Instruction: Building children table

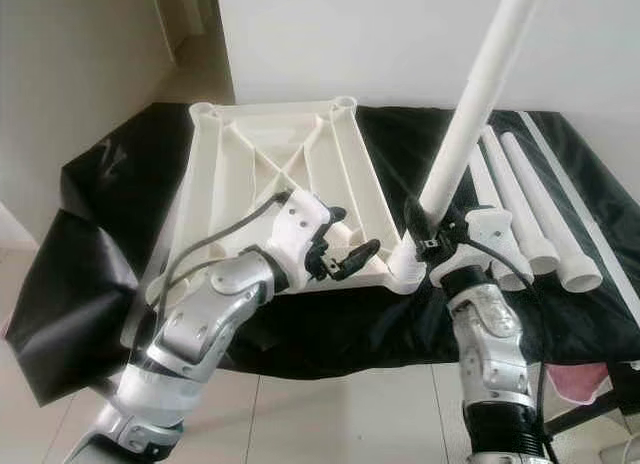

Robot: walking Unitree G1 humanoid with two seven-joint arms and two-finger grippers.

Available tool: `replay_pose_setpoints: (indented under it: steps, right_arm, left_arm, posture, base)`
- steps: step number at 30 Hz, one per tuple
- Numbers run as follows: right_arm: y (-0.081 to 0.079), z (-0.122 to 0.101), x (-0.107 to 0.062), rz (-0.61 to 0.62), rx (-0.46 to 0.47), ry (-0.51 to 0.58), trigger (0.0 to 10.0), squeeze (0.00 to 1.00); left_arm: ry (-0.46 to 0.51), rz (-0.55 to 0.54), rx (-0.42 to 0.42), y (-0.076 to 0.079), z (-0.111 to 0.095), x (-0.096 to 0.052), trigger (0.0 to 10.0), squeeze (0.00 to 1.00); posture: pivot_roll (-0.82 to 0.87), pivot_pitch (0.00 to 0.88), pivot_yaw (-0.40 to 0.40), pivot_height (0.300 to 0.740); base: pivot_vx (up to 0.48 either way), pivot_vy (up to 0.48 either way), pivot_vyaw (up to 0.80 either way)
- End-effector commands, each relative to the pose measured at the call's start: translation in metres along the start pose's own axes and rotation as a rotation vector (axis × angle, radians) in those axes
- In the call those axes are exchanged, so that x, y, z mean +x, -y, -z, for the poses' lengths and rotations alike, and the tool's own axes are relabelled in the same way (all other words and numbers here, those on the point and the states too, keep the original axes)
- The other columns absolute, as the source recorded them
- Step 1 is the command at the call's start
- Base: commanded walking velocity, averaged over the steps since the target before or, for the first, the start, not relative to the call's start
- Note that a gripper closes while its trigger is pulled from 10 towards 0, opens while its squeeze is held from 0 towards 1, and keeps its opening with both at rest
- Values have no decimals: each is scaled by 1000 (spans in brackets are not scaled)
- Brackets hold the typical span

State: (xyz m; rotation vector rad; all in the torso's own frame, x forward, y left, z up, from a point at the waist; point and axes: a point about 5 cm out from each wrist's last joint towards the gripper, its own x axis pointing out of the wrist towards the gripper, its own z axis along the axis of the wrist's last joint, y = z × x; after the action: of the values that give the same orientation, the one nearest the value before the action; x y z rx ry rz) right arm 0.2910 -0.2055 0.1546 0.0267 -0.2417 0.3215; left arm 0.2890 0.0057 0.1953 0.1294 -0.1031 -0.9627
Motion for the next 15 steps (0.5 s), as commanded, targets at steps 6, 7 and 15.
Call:
replay_pose_setpoints:
  steps: [6,7,15]
  right_arm:
    - [-26,33,-24,-371,16,-241,10000,0]
    - [-26,33,-24,-371,16,-241,10000,0]
    - [-26,31,-33,-495,-58,-268,10000,0]
  left_arm:
    - [-4,27,12,2,-2,2,10000,0]
    - [-4,27,12,2,-2,2,10000,0]
    - [-3,21,14,1,-3,1,10000,0]
  posture:
    - [-59,12,16,740]
    - [-59,12,16,740]
    - [-59,19,21,740]
  base:
    - [0,0,0]
    - [0,0,0]
    - [0,0,0]
